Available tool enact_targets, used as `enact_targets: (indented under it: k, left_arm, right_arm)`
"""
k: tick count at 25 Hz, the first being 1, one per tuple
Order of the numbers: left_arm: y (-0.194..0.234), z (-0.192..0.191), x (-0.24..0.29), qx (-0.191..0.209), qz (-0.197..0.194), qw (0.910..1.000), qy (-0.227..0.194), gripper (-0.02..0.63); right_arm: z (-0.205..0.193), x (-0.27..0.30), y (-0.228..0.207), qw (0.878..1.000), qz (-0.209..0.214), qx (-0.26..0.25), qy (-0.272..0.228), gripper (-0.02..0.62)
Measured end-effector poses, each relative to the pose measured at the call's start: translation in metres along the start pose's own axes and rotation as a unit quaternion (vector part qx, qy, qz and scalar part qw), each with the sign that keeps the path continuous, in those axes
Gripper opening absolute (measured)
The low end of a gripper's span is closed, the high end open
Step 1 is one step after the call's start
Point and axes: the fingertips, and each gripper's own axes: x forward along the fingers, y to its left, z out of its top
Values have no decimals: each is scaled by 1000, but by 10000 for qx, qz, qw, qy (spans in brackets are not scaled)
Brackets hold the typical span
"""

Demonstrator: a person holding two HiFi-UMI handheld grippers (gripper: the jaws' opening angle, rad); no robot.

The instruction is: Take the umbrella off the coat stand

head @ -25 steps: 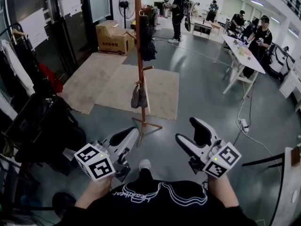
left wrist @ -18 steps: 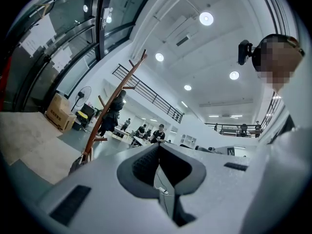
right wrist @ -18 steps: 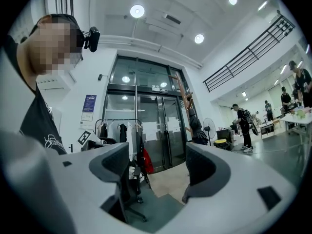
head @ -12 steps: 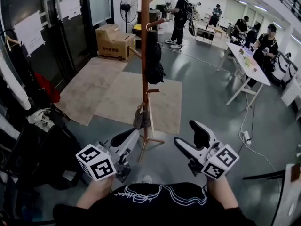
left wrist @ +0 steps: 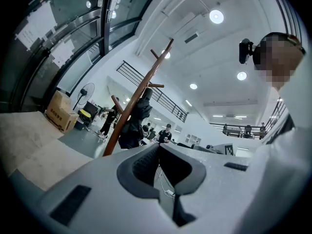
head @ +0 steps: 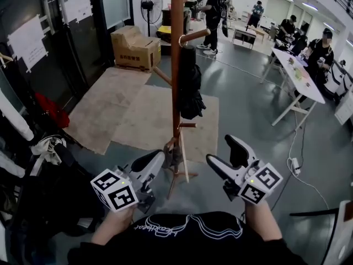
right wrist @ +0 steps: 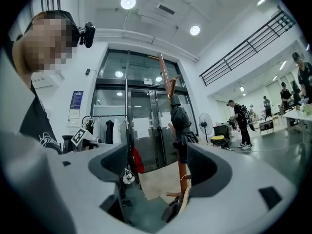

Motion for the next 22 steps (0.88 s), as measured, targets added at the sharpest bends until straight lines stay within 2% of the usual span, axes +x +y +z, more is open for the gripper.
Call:
enact_targets:
  k: [11, 22]
  left_arm:
    - [46, 13, 0, 96, 380, 9992, -5, 5]
    - [69, 23, -4, 119, 893, 9958, -155, 5]
  right_arm:
    - [9, 65, -40, 9996, 51, -280, 15, 373]
    - [19, 130, -74, 9984, 282, -484, 113, 364]
